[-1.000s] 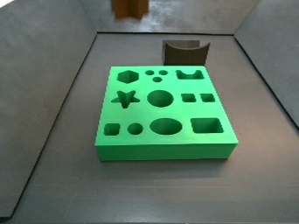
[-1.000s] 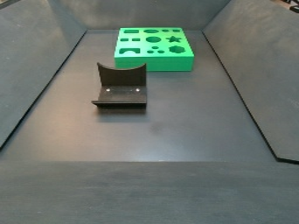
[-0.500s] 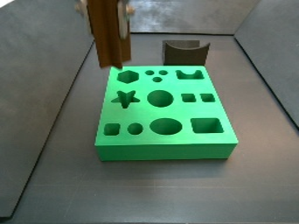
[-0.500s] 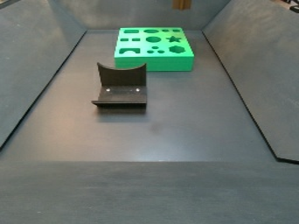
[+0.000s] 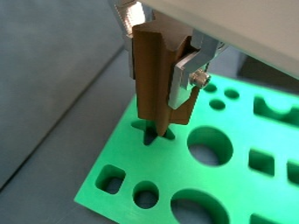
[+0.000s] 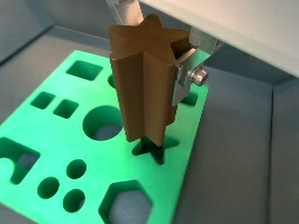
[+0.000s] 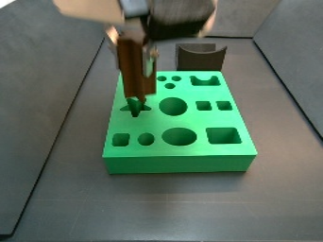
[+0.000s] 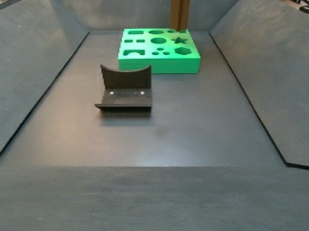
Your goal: Insert the star object.
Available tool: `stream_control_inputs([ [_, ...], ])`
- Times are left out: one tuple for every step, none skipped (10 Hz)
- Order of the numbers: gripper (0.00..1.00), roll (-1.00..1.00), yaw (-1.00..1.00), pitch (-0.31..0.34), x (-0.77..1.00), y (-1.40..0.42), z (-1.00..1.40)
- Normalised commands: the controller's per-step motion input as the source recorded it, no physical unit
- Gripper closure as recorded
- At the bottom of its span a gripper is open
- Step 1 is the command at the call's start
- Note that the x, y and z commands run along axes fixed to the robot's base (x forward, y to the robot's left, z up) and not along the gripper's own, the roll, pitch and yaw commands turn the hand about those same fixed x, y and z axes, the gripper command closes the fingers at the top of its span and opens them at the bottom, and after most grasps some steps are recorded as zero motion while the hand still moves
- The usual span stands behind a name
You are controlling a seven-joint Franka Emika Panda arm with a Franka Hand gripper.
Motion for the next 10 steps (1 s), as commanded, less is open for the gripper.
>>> stream_control_inputs([
  [1.0,-0.08,-0.75,0.0,0.0,0.11,-0.42],
  [1.0,-0.1,-0.65,-0.019,-0.25,0.13,-0.21],
  [1.0,-0.08,-0.41,-0.079,-0.33,0.05,-0.01],
  [1.0,-0.07,-0.29,-0.113,-0.29,0.0,0.0],
  [1.0,-0.09,-0.25,-0.129,-0.21,0.0,-0.03],
  [1.0,0.0,-0.01,-0.031,0.14,0.0,-0.32],
  [1.0,0.02,0.0,0.0,0.33,0.0,-0.45],
  [1.0,0.02,0.0,0.0,0.32,0.0,-0.48],
  [1.0,0.0,0.0,-0.027,0.23,0.0,-0.57],
  [1.0,0.0,0.02,-0.063,0.15,-0.08,-0.59],
])
